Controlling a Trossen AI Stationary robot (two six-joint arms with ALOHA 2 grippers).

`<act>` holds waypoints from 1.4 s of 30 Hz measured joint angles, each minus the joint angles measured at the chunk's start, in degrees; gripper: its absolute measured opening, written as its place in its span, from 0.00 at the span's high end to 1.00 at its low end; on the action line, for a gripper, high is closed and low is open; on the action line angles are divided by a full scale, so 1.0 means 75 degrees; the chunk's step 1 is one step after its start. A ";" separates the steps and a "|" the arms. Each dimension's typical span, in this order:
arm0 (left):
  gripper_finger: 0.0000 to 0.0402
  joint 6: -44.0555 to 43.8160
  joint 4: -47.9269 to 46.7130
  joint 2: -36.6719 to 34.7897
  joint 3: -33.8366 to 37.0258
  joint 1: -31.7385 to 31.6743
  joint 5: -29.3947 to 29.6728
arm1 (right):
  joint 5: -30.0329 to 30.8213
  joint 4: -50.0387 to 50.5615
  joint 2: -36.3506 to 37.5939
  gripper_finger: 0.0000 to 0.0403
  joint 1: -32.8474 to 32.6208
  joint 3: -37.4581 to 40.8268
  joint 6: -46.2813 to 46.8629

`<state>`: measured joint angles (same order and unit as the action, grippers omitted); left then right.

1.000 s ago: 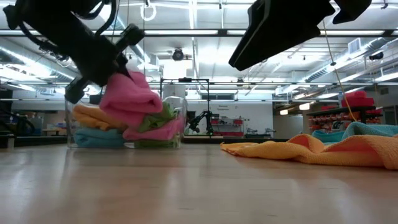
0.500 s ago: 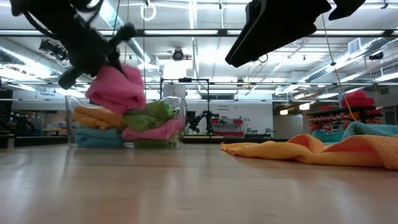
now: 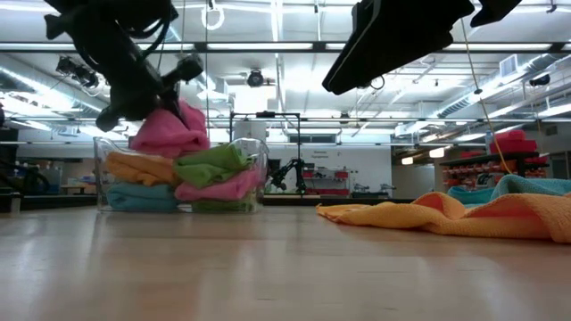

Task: Fold microfiber towels
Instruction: Stack the pink microfiber towel on top of the orange microfiber towel

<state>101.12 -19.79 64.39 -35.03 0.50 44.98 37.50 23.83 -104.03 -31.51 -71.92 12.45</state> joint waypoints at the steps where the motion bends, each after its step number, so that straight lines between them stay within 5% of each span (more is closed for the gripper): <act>1: 0.96 -0.0007 -0.0049 -0.0004 0.0006 -0.0117 -0.0053 | 0.0000 0.0000 0.0000 0.44 0.0000 0.0000 0.0002; 20: 0.96 -0.0181 -0.1252 -0.0705 0.0003 -0.0866 -0.0861 | -0.0003 0.0225 0.0000 0.44 -0.0017 0.0000 -0.0340; 35: 0.96 0.0934 -0.1394 -0.0890 0.0368 -0.1547 -0.1995 | -0.0003 0.0026 0.0000 0.44 0.0035 0.0000 -0.0189; 42: 0.74 0.0084 -0.1178 -0.0890 0.0371 -0.1775 -0.2100 | -0.0003 0.0023 0.0000 0.44 0.0131 0.0000 -0.0150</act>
<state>101.76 -28.62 57.71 -32.25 -12.82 29.23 37.47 24.01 -104.03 -30.52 -71.92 11.32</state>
